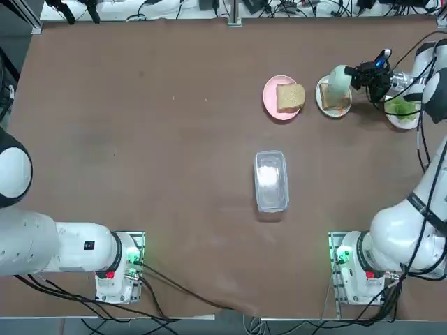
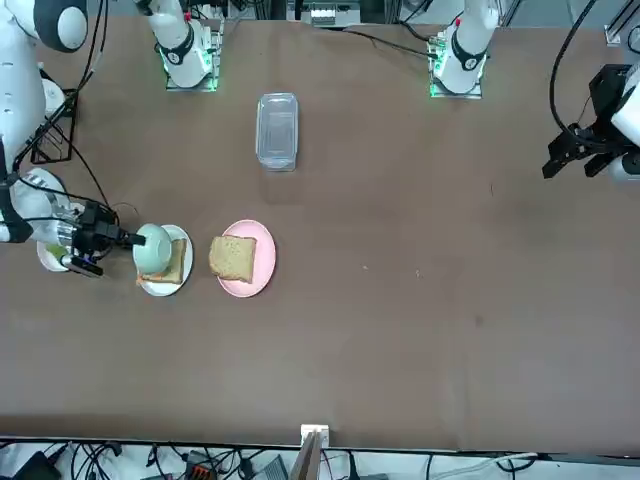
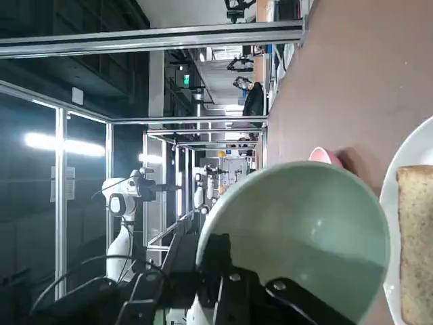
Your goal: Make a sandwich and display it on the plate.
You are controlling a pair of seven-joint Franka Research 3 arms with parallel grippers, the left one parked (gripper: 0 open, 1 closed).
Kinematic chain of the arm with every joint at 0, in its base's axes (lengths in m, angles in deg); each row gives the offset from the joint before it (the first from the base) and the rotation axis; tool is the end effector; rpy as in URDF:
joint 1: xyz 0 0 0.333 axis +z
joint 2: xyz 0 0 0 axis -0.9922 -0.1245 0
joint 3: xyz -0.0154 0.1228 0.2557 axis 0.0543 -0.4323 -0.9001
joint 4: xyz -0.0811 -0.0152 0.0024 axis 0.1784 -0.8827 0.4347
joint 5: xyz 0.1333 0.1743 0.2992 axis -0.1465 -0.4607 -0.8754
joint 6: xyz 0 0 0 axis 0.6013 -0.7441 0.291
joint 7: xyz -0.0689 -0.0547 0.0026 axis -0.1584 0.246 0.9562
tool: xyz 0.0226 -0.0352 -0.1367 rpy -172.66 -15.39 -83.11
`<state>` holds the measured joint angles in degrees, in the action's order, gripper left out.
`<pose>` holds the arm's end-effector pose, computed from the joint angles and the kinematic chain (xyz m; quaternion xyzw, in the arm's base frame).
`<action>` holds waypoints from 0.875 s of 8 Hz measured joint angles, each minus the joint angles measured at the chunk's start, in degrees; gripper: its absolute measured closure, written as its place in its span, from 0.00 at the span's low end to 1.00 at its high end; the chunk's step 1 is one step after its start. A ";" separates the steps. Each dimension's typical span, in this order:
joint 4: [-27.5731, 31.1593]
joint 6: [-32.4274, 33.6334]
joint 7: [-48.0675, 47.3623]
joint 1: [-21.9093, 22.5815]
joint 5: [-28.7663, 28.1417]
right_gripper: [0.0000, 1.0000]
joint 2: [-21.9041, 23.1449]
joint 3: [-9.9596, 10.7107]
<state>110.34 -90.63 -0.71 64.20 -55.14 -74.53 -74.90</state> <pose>0.5379 -0.1106 0.1442 -0.6699 0.0494 -0.0521 0.7390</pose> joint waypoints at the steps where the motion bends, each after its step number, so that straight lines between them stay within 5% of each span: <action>1: -0.28 0.10 0.00 0.00 0.00 0.96 0.00 0.00; 7: -3.74 0.78 -2.68 0.03 0.60 0.96 0.26 0.07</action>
<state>106.60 -89.85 -3.39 64.23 -54.54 -74.27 -74.83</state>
